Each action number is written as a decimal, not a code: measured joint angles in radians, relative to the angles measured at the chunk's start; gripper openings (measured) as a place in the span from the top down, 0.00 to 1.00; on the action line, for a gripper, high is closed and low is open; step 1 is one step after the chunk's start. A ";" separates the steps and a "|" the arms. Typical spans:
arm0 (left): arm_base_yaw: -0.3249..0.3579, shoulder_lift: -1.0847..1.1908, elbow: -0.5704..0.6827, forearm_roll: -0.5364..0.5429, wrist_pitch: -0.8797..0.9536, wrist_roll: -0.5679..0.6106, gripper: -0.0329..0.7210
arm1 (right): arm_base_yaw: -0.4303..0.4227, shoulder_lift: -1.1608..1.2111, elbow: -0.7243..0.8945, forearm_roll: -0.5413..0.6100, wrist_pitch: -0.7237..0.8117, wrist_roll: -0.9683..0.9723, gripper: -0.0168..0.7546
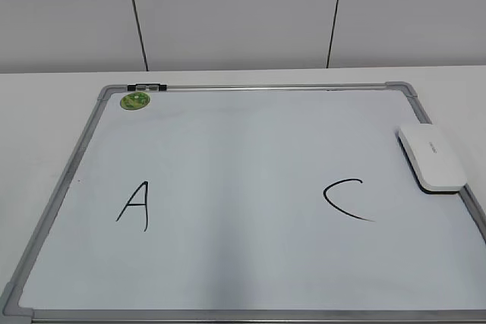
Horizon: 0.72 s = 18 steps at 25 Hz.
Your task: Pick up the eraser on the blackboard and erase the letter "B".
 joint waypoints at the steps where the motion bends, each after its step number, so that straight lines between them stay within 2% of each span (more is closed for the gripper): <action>1: 0.000 0.000 0.017 0.005 -0.012 0.000 0.26 | 0.000 0.000 0.005 -0.002 -0.015 0.000 0.21; 7: 0.000 0.000 0.100 0.016 -0.133 0.000 0.26 | 0.000 0.000 0.041 -0.006 -0.091 0.002 0.21; 18: 0.000 0.000 0.106 0.020 -0.148 0.000 0.27 | 0.000 0.000 0.042 -0.006 -0.106 0.003 0.21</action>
